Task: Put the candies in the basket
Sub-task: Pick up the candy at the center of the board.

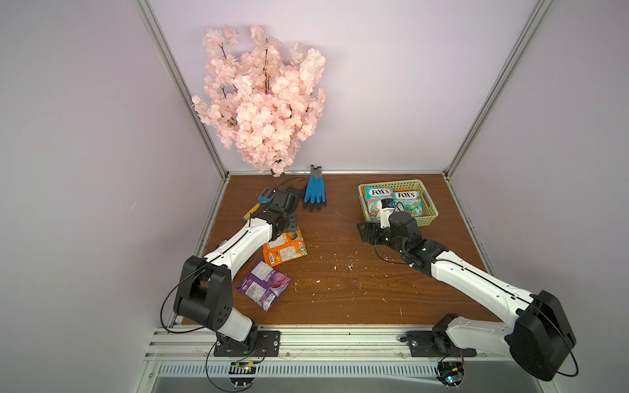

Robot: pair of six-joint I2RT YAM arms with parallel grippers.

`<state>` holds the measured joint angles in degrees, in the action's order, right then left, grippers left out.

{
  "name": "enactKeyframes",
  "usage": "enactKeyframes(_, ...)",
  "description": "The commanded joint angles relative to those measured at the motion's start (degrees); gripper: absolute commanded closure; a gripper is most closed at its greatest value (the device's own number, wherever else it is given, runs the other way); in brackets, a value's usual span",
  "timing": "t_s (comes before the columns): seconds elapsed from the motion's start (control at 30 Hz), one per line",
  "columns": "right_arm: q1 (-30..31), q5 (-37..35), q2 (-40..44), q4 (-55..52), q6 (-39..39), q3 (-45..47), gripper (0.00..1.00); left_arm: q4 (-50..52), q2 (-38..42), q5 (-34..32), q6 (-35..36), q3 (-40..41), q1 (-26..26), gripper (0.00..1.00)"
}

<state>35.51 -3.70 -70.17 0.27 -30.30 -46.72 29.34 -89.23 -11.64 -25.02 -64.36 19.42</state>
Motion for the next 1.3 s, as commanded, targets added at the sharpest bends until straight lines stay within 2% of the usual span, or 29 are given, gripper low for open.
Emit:
enactKeyframes(0.0,-0.11,-1.51,1.99,1.54,0.31,-2.17,0.18,6.60,-2.29,-3.00,-0.12,0.73,-2.51,0.59)
enactKeyframes(0.1,-0.09,-2.31,3.23,1.42,0.60,-1.46,0.17,6.22,-0.51,1.36,0.54,4.13,-8.57,0.67)
enactKeyframes(0.2,-0.09,-2.49,3.86,1.61,0.77,-0.75,0.17,5.48,-0.77,8.44,4.62,5.21,-16.07,0.75)
enactKeyframes(0.37,-0.10,-2.97,3.90,2.14,1.30,-0.10,0.16,-0.60,-2.45,18.19,6.86,7.30,-25.13,0.76)
enactKeyframes(0.53,-0.09,-2.80,4.16,2.34,1.61,-0.40,0.15,-3.67,-7.06,24.87,8.75,7.29,-26.09,0.68)
enactKeyframes(0.77,-0.15,-3.74,4.78,1.79,2.51,-0.23,0.15,-8.47,-9.41,27.26,8.74,8.90,-26.83,0.69)
enactKeyframes(0.87,-0.10,-3.77,4.17,2.11,2.51,0.25,0.15,-8.84,-10.60,29.01,8.60,8.52,-26.91,0.72)
enactKeyframes(0.97,-0.04,-2.14,3.10,3.34,3.21,0.66,0.15,-9.56,-10.33,32.69,7.71,9.18,-27.17,0.85)
enactKeyframes(1.03,0.29,-1.44,1.74,3.59,3.98,0.21,0.15,-9.39,-8.73,36.45,5.26,9.88,-27.19,1.00)
enactKeyframes(1.13,1.92,-1.99,-1.06,3.67,5.91,-1.13,0.16,-13.73,-1.25,43.41,-5.67,13.74,-26.99,1.00)
enactKeyframes(1.27,5.57,-4.78,-5.12,5.71,7.87,-2.96,0.16,-22.61,10.39,44.17,-22.51,19.12,-23.91,1.00)
